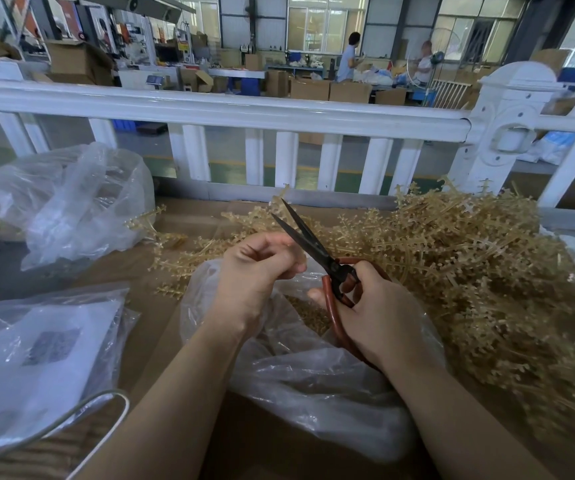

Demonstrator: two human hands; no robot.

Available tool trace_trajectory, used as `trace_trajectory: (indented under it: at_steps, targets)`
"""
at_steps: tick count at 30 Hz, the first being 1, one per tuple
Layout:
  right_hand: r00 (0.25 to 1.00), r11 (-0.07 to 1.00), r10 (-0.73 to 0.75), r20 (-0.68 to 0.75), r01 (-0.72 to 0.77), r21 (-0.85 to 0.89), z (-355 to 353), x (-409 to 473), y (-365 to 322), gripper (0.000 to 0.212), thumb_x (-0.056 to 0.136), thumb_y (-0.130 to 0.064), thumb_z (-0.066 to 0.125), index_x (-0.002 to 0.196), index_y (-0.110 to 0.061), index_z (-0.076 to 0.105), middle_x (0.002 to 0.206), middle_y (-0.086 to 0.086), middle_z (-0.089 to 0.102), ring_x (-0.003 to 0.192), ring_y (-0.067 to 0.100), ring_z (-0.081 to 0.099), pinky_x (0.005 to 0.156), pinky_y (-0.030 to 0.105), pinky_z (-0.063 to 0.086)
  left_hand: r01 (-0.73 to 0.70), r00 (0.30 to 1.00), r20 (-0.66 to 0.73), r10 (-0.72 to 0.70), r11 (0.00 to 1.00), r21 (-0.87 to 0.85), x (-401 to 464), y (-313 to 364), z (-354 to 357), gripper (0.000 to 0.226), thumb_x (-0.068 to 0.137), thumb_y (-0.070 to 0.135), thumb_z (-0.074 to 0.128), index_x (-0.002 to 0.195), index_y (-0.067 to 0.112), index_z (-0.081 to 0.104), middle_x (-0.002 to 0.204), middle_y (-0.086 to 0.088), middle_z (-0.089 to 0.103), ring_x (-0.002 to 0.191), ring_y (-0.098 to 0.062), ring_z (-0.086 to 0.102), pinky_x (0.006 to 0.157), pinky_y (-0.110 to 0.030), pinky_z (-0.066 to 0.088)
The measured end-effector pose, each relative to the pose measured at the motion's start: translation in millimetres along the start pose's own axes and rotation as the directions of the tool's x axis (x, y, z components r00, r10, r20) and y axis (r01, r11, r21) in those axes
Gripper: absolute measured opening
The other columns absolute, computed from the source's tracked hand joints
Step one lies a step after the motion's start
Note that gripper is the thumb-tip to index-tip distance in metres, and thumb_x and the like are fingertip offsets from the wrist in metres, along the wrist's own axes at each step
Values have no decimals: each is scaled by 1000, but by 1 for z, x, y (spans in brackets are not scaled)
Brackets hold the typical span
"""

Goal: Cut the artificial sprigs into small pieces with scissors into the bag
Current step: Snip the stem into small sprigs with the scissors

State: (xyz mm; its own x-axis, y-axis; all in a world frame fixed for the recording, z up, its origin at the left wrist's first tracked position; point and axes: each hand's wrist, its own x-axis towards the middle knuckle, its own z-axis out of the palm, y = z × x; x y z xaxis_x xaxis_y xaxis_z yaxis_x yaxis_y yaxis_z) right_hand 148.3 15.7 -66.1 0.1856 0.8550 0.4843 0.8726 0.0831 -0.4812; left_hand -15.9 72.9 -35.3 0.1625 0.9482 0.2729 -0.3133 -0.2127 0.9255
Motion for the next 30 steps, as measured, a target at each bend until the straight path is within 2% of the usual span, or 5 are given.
trace_trajectory:
  at_steps: [6,11,17,23,30]
  targets:
    - [1000,999,25,-17,-26,-40,-1,1,2,62,69,-92,39,85,-33,46,75,-19,58,65,-1,56,54,16,37,-45,999,3,45,999,-7,1,-3,-1,18,86,-13,61,88,3,71,70,-14,68,64,-17,65,67,-24,55]
    - [997,996,33,-75,-39,-75,4,1,4,52,78,-83,53,87,-32,45,79,-15,63,70,12,65,59,32,53,-78,996,44,79,997,-11,0,-4,-1,20,87,-12,61,88,5,71,70,-13,69,65,-17,65,66,-23,53]
    - [996,998,20,-81,-26,-61,3,1,4,49,81,-77,61,82,-30,48,74,-15,61,65,10,61,55,26,46,-65,997,37,66,997,-37,1,-6,0,18,86,-14,59,89,0,68,69,-12,69,64,-17,65,66,-23,54]
    - [996,999,13,-85,-16,-31,-1,0,0,58,76,-81,54,82,-23,56,70,-12,63,64,11,62,59,29,51,-57,998,38,60,995,-77,2,-6,0,16,87,-14,59,91,-1,66,67,-10,70,62,-16,65,66,-23,55]
    - [992,999,-26,-125,23,-22,-1,0,-1,57,79,-74,61,76,-18,55,62,-8,60,58,18,61,57,32,51,-51,997,50,56,994,-98,2,-6,0,19,88,-14,58,88,4,66,67,-8,70,62,-15,65,67,-24,55]
